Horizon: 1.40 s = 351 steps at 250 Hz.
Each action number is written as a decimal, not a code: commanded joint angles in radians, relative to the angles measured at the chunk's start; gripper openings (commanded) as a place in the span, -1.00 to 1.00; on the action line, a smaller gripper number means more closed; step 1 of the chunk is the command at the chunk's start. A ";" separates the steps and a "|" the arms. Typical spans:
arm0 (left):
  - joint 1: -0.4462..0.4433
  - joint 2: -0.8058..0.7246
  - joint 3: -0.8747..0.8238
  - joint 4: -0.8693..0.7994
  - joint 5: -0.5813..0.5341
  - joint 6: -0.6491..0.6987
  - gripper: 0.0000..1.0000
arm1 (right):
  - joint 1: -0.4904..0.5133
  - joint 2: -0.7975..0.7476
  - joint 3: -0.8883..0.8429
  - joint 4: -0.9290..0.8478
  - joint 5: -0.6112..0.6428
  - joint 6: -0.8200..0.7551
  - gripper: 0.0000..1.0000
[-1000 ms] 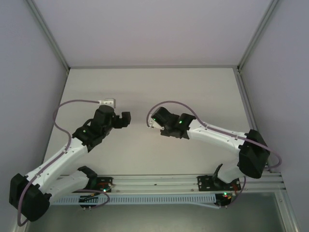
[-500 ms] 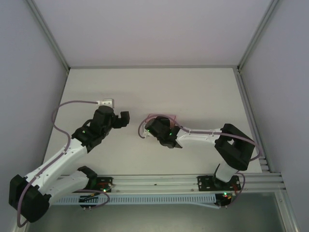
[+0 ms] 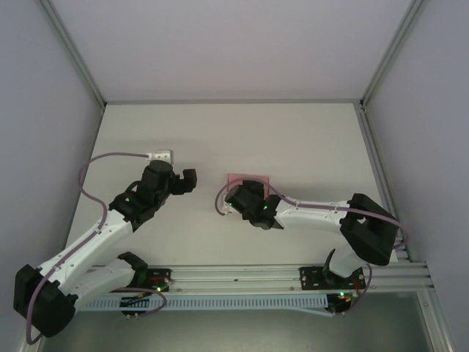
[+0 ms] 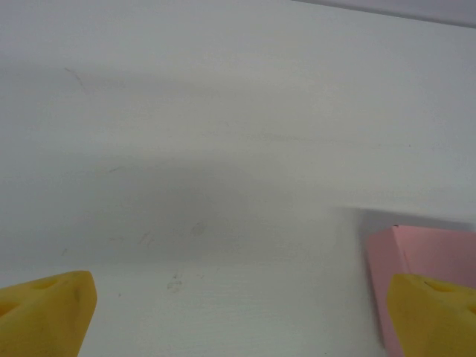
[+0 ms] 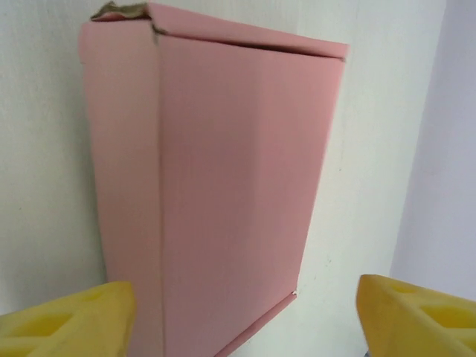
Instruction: Assemble paper box
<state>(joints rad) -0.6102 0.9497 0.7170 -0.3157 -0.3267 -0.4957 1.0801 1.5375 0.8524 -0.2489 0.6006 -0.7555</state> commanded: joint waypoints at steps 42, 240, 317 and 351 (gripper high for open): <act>0.014 0.007 0.012 0.011 -0.029 -0.006 0.99 | 0.004 -0.098 -0.015 -0.055 -0.088 0.079 0.99; 0.569 0.311 -0.337 1.058 0.114 0.380 0.99 | -1.025 -0.322 -0.491 0.843 -0.415 0.797 1.00; 0.597 0.405 -0.491 1.390 0.101 0.456 1.00 | -1.029 -0.076 -0.574 1.280 -0.456 0.765 1.00; 0.593 0.599 -0.498 1.601 0.171 0.500 1.00 | -1.038 0.026 -0.568 1.364 -0.495 0.757 1.00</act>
<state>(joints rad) -0.0193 1.4384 0.2153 1.0714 -0.1936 -0.0628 0.0563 1.5372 0.2836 0.9871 0.1440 0.0074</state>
